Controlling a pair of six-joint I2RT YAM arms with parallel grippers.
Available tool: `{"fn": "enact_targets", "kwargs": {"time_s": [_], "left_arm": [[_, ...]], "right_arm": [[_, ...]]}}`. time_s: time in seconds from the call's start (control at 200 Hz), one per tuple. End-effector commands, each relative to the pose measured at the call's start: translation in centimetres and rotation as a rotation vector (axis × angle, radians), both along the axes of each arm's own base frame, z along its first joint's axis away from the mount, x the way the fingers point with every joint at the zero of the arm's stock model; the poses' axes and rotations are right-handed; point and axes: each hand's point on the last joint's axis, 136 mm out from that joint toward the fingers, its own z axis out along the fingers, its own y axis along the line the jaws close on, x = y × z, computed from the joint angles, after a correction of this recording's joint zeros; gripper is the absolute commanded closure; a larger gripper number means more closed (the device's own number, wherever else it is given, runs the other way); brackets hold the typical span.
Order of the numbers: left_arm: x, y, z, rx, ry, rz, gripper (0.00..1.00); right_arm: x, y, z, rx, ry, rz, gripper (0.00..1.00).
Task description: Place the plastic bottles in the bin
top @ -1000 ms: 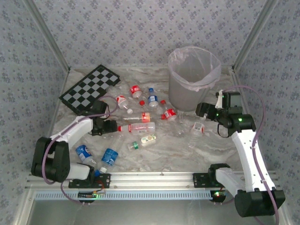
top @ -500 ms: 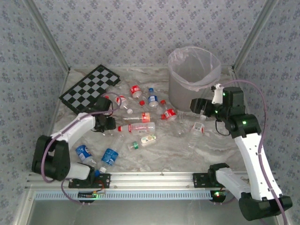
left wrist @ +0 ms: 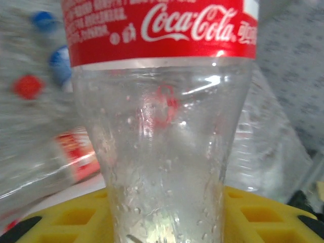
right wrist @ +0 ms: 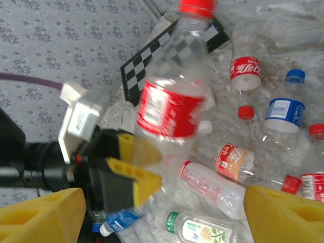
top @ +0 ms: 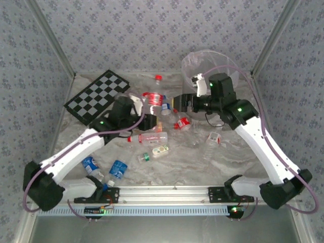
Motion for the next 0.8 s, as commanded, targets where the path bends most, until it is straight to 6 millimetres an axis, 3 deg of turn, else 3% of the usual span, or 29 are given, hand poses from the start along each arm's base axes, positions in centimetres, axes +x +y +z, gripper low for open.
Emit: {"fn": "enact_targets", "kwargs": {"time_s": [0.0, 0.115, 0.315, 0.68, 0.795], "left_arm": [[-0.9, -3.9, 2.7, -0.137, -0.047, -0.119, 0.64], [-1.4, -5.2, 3.1, -0.135, -0.070, -0.156, 0.64], [-1.8, -5.7, 3.7, -0.123, -0.099, -0.167, 0.65], [-2.2, -5.8, 4.0, -0.121, -0.120, -0.178, 0.65], [-2.3, -5.8, 4.1, -0.121, -0.134, -0.182, 0.64]], "right_arm": [[0.8, 1.0, 1.0, 0.029, 0.014, 0.011, 0.14], [1.9, 0.7, -0.9, -0.021, 0.059, -0.027, 0.08], [3.6, 0.6, -2.6, -0.030, 0.117, -0.061, 0.09], [4.4, 1.2, -3.5, -0.005, 0.137, -0.041, 0.28], [4.8, 1.4, -2.6, 0.018, 0.102, -0.026, 0.35]]}}
